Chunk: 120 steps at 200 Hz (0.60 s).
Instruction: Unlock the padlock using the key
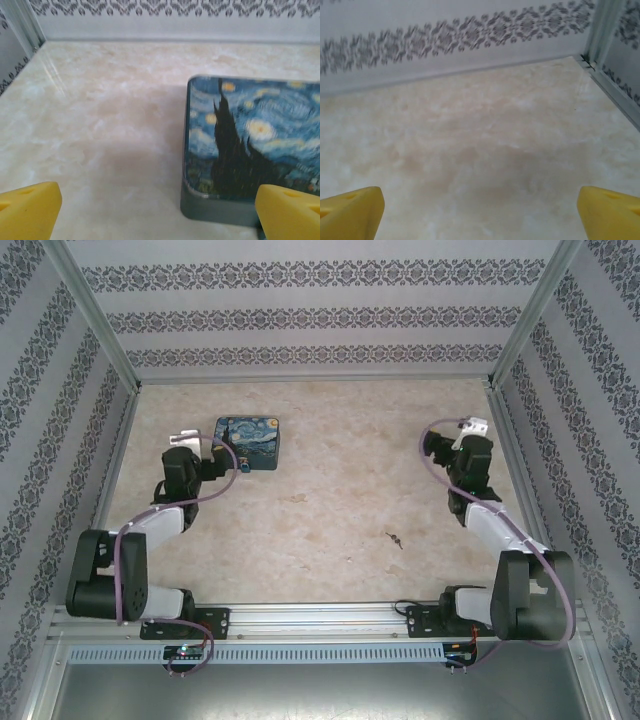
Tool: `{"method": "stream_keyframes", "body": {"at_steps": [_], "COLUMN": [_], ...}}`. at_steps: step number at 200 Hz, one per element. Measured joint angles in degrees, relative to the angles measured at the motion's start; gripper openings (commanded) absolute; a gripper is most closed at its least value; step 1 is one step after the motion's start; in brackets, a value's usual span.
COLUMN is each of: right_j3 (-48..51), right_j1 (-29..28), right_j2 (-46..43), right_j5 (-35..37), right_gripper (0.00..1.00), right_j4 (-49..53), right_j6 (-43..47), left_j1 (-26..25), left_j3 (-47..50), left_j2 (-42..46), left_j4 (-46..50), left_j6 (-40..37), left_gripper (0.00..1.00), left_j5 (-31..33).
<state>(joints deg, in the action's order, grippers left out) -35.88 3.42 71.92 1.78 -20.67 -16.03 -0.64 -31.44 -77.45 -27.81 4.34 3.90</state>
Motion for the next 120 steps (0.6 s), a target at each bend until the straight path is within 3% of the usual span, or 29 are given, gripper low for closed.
{"method": "stream_keyframes", "body": {"at_steps": [29,57,120], "right_j3": [-5.5,-5.7,-8.8], "right_j1": [2.1,0.3,-10.6], "right_j2": [0.9,2.0,3.7], "right_j5": [-5.6,-14.3,-21.9], "right_gripper": [0.98,0.92,0.89], "right_j4": [10.4,16.5,23.2], "right_j6": [-6.5,-11.3,-18.6], "left_j1": [0.0,0.0,4.3], "left_j3": [-5.5,-13.5,-34.0], "left_j2": [3.5,2.2,-15.0], "left_j4": [9.7,18.8,32.3], "left_j6": [5.2,8.6,10.7], "left_gripper": [1.00,1.00,1.00], "left_j5": [0.2,-0.2,-10.8]}}
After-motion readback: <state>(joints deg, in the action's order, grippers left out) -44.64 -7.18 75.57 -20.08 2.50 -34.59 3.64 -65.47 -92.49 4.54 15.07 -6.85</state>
